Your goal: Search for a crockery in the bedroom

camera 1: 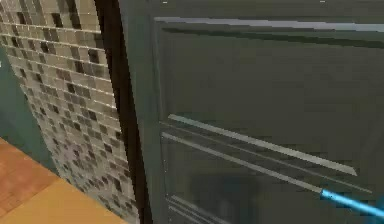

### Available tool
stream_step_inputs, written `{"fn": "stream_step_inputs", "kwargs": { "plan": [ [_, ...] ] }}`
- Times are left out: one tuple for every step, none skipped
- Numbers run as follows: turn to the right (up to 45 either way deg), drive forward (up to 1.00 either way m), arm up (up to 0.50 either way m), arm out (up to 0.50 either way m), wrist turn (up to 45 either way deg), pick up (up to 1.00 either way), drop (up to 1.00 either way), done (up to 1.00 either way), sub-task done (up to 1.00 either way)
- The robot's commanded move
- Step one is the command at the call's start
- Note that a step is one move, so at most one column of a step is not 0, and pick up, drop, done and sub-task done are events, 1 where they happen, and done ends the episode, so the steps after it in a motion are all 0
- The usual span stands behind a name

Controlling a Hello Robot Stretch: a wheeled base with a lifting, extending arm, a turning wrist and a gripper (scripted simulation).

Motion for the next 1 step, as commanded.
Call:
{"fn": "stream_step_inputs", "kwargs": {
  "plan": [
    [-45.0,0.00,0.00,0.00,0.0,0.00,0.00,0.00,0.00]
  ]
}}
